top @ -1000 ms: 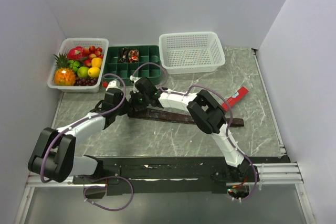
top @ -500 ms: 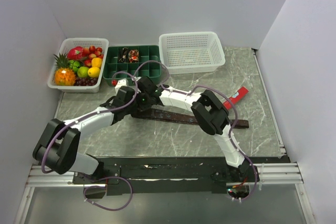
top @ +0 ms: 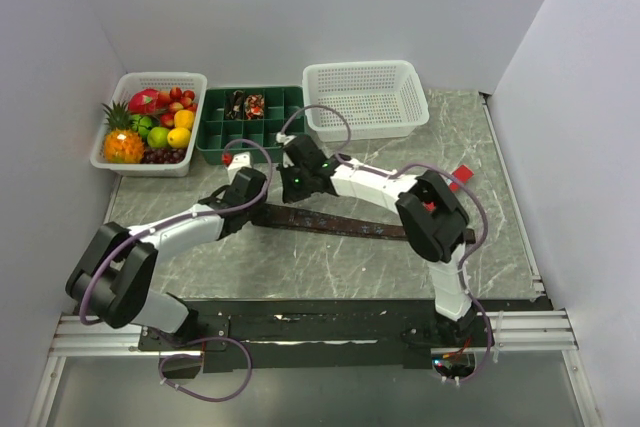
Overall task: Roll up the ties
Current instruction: Roll the tie at the center of the board.
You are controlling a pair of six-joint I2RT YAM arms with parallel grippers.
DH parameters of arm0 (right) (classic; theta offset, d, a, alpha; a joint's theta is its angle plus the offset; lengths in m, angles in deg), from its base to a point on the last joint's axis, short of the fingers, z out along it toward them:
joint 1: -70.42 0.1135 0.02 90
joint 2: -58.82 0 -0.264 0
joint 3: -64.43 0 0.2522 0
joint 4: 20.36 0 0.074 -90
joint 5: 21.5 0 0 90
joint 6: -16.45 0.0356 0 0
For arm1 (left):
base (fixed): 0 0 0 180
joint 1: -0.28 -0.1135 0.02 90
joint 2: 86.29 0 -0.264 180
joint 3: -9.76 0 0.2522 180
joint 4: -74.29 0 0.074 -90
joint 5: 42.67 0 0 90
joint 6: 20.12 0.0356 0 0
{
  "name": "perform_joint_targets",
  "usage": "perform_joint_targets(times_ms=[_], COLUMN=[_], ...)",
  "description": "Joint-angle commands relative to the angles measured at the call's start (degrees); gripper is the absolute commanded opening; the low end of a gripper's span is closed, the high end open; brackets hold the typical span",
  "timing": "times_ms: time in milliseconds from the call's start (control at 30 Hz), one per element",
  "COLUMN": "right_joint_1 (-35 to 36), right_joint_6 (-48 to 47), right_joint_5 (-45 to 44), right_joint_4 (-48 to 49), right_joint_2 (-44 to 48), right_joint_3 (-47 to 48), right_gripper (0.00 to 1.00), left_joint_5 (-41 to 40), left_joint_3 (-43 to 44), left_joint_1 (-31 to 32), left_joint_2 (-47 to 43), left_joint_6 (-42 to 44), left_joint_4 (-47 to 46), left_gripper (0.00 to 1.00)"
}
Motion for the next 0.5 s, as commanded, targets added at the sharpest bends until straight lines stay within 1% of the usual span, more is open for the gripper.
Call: perform_joint_targets(times_ms=[0, 100, 133, 233, 267, 333, 467], right_joint_1=[-2.58, -3.11, -3.11, -3.28, -3.37, -3.72, -4.78], right_joint_6=[1.26, 1.44, 1.52, 1.61, 1.61, 1.52, 2.22], right_joint_5=[2.6, 4.18, 5.49, 7.26, 8.04, 9.1, 12.78], right_joint_4=[4.63, 6.3, 6.92, 8.68, 8.86, 9.73, 11.84], right_joint_2=[6.11, 7.16, 7.26, 7.7, 7.78, 7.96, 7.96], right_joint_3=[-3.63, -5.3, -5.65, -6.8, -6.97, -7.76, -9.08], right_gripper=[0.0, 0.0, 0.0, 0.0, 0.0, 0.0, 0.0], left_joint_5=[0.7, 0.96, 1.14, 2.36, 3.41, 4.3, 7.11], left_joint_3=[2.31, 2.66, 2.75, 2.58, 2.4, 1.53, -0.14], left_joint_1=[2.52, 3.67, 3.84, 4.46, 4.55, 4.46, 4.55], left_joint_2=[2.35, 3.93, 4.2, 4.9, 4.9, 4.55, 4.02], left_joint_6=[0.9, 0.55, 0.46, 0.37, 0.37, 0.2, 0.46], left_joint_4=[-2.41, -3.03, -3.29, -4.7, -5.66, -7.24, -11.11], left_gripper=[0.01, 0.05, 0.1, 0.21, 0.28, 0.34, 0.39])
